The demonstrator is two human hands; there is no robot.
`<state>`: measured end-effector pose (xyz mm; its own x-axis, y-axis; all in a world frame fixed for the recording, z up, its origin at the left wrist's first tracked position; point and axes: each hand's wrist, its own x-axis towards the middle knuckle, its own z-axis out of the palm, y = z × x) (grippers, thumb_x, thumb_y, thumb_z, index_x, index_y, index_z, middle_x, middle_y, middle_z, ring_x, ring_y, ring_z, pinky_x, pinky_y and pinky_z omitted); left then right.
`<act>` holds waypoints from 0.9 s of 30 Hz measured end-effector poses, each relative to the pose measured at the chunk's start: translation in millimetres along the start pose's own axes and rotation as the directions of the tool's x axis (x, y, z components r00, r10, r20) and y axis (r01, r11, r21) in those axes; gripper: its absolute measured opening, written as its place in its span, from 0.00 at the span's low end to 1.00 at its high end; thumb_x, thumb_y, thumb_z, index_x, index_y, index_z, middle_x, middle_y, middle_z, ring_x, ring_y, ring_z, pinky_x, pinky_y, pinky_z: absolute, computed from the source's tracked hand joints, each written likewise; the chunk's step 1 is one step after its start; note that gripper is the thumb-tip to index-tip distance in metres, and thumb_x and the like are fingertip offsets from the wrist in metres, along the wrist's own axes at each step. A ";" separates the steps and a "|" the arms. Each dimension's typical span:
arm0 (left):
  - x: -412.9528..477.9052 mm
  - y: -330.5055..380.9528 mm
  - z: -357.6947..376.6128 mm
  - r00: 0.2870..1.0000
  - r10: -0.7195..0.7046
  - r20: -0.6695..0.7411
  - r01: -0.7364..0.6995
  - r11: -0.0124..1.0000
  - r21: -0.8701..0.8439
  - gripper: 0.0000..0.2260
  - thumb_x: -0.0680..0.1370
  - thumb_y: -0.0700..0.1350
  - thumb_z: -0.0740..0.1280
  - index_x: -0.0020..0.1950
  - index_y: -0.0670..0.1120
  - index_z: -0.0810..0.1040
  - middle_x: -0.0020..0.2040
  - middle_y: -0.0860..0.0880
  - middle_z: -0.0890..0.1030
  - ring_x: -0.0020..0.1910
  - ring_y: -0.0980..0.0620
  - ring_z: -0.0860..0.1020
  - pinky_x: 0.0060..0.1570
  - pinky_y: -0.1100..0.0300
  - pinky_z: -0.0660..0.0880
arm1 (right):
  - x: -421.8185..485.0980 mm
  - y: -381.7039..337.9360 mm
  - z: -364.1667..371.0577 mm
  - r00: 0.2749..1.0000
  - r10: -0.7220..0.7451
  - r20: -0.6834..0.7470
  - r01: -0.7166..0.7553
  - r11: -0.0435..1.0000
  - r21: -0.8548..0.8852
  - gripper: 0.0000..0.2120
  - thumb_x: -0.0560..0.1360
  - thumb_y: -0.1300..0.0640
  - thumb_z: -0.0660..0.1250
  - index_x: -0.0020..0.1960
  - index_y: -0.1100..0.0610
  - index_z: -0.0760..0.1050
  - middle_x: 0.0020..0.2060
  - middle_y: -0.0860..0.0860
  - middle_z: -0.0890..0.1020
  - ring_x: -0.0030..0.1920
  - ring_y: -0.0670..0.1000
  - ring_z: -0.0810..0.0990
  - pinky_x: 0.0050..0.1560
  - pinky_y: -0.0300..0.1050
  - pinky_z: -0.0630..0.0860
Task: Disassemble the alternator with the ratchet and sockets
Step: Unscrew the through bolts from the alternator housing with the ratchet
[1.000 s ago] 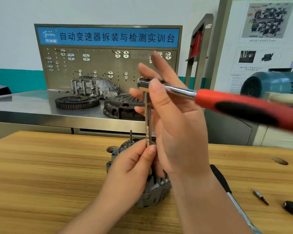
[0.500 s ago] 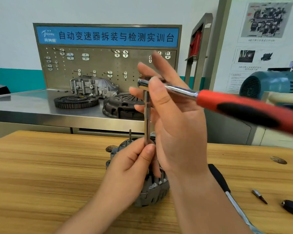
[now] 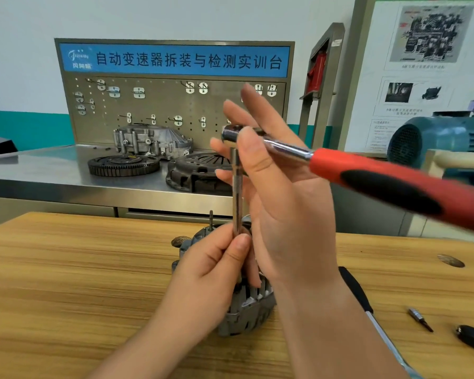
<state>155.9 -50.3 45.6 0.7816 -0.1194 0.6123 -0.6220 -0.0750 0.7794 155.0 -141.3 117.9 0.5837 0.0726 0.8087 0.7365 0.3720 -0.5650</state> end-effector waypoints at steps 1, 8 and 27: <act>0.2 0.4 0.7 1.000 0.005 -0.003 -0.005 1.000 0.000 0.13 0.77 0.52 0.57 0.37 0.50 0.76 0.28 0.55 0.76 0.27 0.54 0.68 0.29 0.68 0.66 | 0.2 -0.2 -0.2 1.000 -0.010 0.021 0.010 1.000 -0.023 0.13 0.75 0.51 0.66 0.58 0.39 0.77 0.62 0.44 0.79 0.64 0.51 0.77 0.66 0.57 0.72; -3.0 0.0 -2.3 0.998 0.029 0.054 -0.027 0.999 -0.044 0.19 0.75 0.60 0.57 0.47 0.46 0.77 0.40 0.43 0.80 0.40 0.46 0.77 0.41 0.60 0.74 | -0.3 2.1 -1.3 0.983 0.182 0.008 -0.181 0.966 0.183 0.17 0.78 0.45 0.56 0.59 0.50 0.77 0.48 0.54 0.86 0.44 0.52 0.85 0.53 0.47 0.79; -1.1 -0.3 -4.4 0.996 -0.007 0.087 0.010 0.999 -0.042 0.13 0.77 0.55 0.58 0.50 0.48 0.77 0.44 0.43 0.81 0.43 0.43 0.78 0.46 0.55 0.75 | 0.3 2.2 -1.9 0.990 0.142 -0.009 -0.139 0.979 0.146 0.15 0.77 0.48 0.58 0.59 0.48 0.78 0.54 0.58 0.83 0.45 0.51 0.83 0.47 0.43 0.76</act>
<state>155.4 -45.8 45.3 0.7786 -0.2048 0.5932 -0.6115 -0.0347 0.7905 157.4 -142.2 116.7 0.6853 0.1163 0.7189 0.5903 0.4895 -0.6418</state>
